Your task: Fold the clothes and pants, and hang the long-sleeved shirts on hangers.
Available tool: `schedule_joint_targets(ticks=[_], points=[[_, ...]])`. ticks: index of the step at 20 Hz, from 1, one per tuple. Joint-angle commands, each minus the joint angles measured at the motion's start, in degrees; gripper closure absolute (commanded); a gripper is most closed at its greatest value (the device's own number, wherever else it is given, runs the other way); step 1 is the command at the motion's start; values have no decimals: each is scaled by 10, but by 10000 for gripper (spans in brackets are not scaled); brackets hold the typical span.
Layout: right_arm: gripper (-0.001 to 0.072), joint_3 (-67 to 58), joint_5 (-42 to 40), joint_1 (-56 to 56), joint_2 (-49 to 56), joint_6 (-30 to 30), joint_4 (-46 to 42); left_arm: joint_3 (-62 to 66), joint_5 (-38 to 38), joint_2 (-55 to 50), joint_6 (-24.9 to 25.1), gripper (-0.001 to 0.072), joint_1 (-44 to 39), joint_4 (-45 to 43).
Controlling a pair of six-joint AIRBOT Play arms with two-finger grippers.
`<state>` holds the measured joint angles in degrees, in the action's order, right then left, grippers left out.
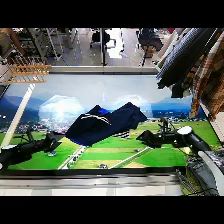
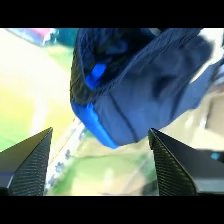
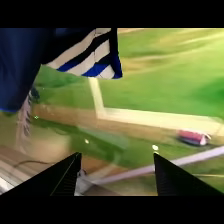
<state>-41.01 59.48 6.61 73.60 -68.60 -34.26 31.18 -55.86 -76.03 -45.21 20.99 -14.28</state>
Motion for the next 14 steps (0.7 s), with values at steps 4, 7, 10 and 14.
schedule_joint_targets(ticks=[4, 7, 10, 14], points=[[215, 36, -147, -64, 64, 23, 110, 9, 173, 1, -5, 96, -120, -15], [249, 25, -169, -91, 104, 52, 150, 17, 235, 1, -4, 116, -151, 18], [250, -23, -176, -115, 145, 68, 167, 34, 262, 1, -4, 167, -167, 34], [507, -72, -189, -129, 188, 46, 165, 39, 274, -9, -5, 224, -171, 63]])
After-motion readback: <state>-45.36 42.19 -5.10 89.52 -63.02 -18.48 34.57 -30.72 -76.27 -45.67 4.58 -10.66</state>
